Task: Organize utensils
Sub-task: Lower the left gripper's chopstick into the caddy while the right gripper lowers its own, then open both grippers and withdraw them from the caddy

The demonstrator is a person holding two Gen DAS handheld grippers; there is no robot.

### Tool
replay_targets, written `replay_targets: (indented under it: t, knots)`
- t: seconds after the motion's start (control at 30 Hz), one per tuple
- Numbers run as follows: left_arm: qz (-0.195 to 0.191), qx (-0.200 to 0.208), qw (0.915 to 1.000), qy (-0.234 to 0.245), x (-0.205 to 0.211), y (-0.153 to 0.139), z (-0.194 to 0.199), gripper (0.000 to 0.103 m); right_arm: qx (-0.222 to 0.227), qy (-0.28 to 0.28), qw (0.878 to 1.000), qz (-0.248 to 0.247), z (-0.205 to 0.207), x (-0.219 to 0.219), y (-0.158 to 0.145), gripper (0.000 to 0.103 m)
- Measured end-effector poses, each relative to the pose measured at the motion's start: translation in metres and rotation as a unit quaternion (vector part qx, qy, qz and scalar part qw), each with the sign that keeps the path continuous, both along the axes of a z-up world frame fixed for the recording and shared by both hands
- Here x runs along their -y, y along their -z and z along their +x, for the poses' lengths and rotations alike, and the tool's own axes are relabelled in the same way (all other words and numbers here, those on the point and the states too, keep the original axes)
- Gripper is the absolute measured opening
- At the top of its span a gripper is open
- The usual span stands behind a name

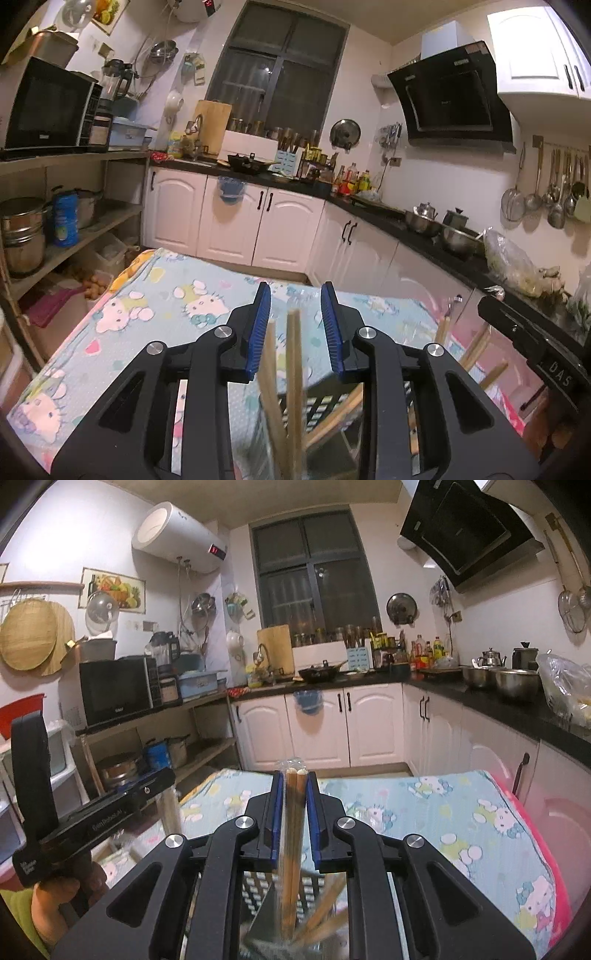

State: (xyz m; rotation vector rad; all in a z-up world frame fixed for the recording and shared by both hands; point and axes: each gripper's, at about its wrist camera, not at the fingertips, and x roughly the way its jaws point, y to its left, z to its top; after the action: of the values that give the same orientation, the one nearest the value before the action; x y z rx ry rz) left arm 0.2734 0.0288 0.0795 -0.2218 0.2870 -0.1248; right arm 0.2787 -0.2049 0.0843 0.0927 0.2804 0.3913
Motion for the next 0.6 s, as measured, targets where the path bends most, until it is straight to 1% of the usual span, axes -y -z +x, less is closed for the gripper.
replay_targets:
  t: [0.07, 0.1, 0.13, 0.2, 0.23, 0.37, 0.43, 0.5, 0.57, 0.6]
  knots:
    - [0.0, -0.005, 1.0, 0.003, -0.002, 0.002, -0.005, 0.025, -0.007, -0.001, 1.0, -0.001, -0.005, 0.001, 0.002, 0.014]
    - [0.001, -0.009, 1.0, 0.004, -0.002, 0.003, -0.008, 0.029, -0.009, -0.002, 1.0, -0.001, -0.008, 0.001, 0.003, 0.017]
    - [0.002, -0.011, 0.9999, 0.006, -0.003, 0.004, -0.011, 0.031, -0.013, -0.004, 1.0, 0.0, -0.01, 0.002, 0.004, 0.018]
    - [0.004, -0.015, 0.9999, 0.008, -0.004, 0.005, -0.016, 0.033, -0.02, -0.007, 1.0, -0.003, -0.015, 0.001, 0.007, 0.023]
    - [0.004, -0.017, 0.9998, 0.008, -0.005, 0.006, -0.019, 0.037, -0.022, -0.008, 1.0, -0.004, -0.017, 0.001, 0.007, 0.024]
    - [0.003, -0.027, 0.9996, 0.008, -0.01, 0.009, -0.03, 0.042, -0.03, -0.009, 0.999, -0.006, -0.028, 0.002, 0.009, 0.031]
    - [0.004, -0.032, 0.9994, 0.008, -0.013, 0.01, -0.036, 0.049, -0.034, -0.012, 0.999, -0.007, -0.033, 0.002, 0.009, 0.034]
    - [0.002, -0.038, 0.9992, 0.007, -0.015, 0.011, -0.042, 0.052, -0.038, -0.013, 0.999, -0.011, -0.038, 0.002, 0.009, 0.04]
    - [0.001, -0.045, 0.999, 0.008, -0.017, 0.013, -0.049, 0.055, -0.044, -0.012, 0.999, -0.014, -0.043, 0.003, 0.01, 0.043]
    - [0.0, -0.048, 0.9988, 0.008, -0.018, 0.014, -0.053, 0.06, -0.046, -0.012, 0.999, -0.016, -0.045, 0.003, 0.012, 0.045]
